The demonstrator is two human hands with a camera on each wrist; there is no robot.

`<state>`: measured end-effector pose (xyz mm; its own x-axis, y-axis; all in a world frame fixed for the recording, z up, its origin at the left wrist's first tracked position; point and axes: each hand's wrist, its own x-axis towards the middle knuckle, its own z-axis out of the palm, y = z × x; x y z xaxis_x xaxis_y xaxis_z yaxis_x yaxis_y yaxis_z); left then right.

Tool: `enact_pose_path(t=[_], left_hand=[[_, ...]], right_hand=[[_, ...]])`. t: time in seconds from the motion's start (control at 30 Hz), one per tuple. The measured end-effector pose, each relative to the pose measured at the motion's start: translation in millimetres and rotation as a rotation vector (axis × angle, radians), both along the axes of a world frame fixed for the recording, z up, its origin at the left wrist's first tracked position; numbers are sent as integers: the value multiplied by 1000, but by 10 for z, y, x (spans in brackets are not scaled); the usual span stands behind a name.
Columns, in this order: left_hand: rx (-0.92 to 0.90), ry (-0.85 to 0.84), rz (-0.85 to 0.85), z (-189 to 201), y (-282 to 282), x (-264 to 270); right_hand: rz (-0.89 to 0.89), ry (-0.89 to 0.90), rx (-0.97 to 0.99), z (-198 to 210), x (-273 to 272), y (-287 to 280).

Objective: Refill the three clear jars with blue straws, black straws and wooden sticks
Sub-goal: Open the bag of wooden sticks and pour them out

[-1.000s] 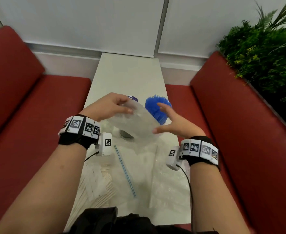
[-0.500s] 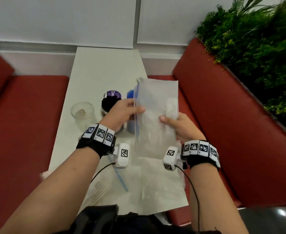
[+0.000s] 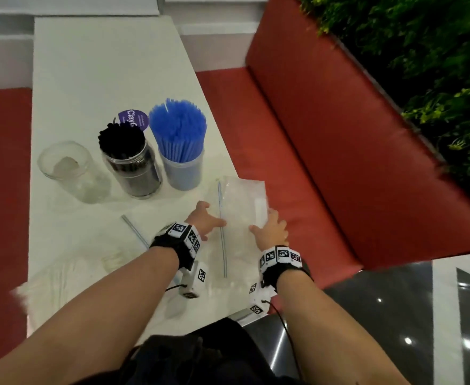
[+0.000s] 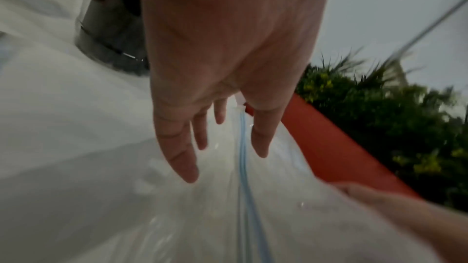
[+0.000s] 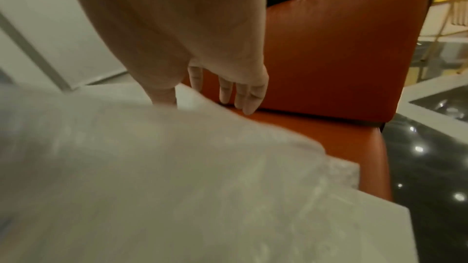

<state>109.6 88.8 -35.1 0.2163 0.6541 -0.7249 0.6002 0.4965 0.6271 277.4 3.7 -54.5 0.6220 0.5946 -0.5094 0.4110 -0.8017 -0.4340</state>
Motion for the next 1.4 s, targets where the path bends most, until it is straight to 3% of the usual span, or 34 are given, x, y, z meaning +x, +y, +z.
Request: enact_pose_path(t=[0.07,0.33,0.43,0.53,0.63,0.73,0.83,0.93,1.03,1.13,1.3,1.4], left_hand=[[32,119,-39,-147,-65,2],[-50,73,240,-373,-73,-188],[-62,74,303,-387,-58,-316],[-31,95,302,-351,-57,-450],[29,87,330,-257,-28,-651],[143,124,392,-159,-18,-958],[196,183,493,-89,-74,-1314],[178,195,583,-68,-175,-1641],[164,207,659,-85,-311,-1925],[155,220,684,-145,-438,-2180],[51,131,640,-302,-595,-2426],[47,10,588,-288,-571,-2506]], right_hand=[[66,10,-65,-128,-67,24],[337,3,-113,-343,-157,185],[308,-173,6,-227,-240,251],[494,-416,277,-101,-384,294],[692,-451,201,-14,-567,348],[727,-374,318,161,-860,483],[921,-209,437,287,-1331,669],[911,136,188,266,-1791,813],[825,251,-120,86,-2080,811],[725,374,-224,-117,-2225,707],[729,497,-146,-310,-2339,555],[806,498,17,-152,-2494,554]])
